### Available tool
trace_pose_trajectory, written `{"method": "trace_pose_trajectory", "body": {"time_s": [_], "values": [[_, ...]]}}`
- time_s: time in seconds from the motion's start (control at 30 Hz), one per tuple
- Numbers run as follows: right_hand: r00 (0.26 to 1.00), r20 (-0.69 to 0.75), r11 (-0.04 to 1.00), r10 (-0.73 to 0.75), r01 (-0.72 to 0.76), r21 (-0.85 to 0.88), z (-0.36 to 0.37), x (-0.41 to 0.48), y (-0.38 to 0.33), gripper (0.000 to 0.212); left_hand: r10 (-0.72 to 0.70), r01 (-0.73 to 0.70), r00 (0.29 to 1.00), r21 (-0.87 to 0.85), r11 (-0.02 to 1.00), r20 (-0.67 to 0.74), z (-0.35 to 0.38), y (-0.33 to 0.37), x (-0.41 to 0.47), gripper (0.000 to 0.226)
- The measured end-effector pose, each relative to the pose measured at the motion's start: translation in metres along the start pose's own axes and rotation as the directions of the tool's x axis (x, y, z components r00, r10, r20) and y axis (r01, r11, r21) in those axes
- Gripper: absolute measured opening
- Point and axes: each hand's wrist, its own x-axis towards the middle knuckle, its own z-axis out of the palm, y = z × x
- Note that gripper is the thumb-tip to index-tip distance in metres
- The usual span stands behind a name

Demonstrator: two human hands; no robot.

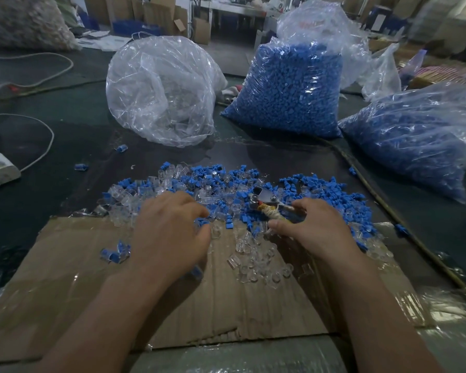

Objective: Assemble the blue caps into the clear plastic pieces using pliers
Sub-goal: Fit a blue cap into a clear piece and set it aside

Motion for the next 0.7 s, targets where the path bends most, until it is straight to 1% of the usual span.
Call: {"method": "trace_pose_trajectory", "body": {"time_s": [0.03, 0.07, 0.17, 0.23, 0.37, 0.53, 0.63, 0.7], "values": [[1.000, 0.006, 1.000, -0.002, 0.002, -0.003, 0.000, 0.000, 0.000, 0.076, 0.030, -0.030, 1.000, 0.022, 0.999, -0.002, 0.003, 0.002, 0.000, 0.015], [1.000, 0.009, 1.000, -0.005, 0.005, -0.010, 0.000, 0.000, -0.001, 0.076, 0.035, -0.036, 0.999, 0.049, 0.998, 0.028, 0.006, 0.004, -0.001, 0.021], [1.000, 0.016, 1.000, -0.015, 0.016, -0.027, -0.001, -0.001, -0.002, 0.076, -0.046, 0.019, 0.987, 0.170, 0.985, 0.153, 0.015, 0.005, -0.001, 0.047], [1.000, 0.019, 1.000, -0.016, 0.016, -0.026, -0.001, -0.002, -0.003, 0.077, -0.078, 0.034, 0.980, 0.235, 0.972, 0.183, 0.019, 0.003, 0.000, 0.051], [1.000, 0.024, 0.999, -0.015, 0.015, -0.032, -0.002, -0.003, -0.004, 0.079, -0.084, 0.032, 0.976, 0.250, 0.968, 0.202, 0.022, 0.000, 0.001, 0.046], [1.000, 0.028, 0.999, -0.012, 0.013, -0.040, -0.003, -0.004, -0.005, 0.078, -0.041, 0.006, 0.965, 0.132, 0.991, 0.260, 0.026, -0.002, 0.003, 0.039], [0.999, 0.018, 0.999, -0.027, 0.028, -0.043, -0.003, -0.004, -0.005, 0.076, 0.006, -0.025, 0.968, 0.075, 0.997, 0.252, 0.027, -0.002, 0.002, 0.027], [0.999, 0.019, 0.998, -0.035, 0.035, -0.043, -0.003, -0.005, -0.005, 0.075, 0.025, -0.039, 0.969, 0.053, 0.998, 0.245, 0.027, -0.001, 0.000, 0.025]]}}
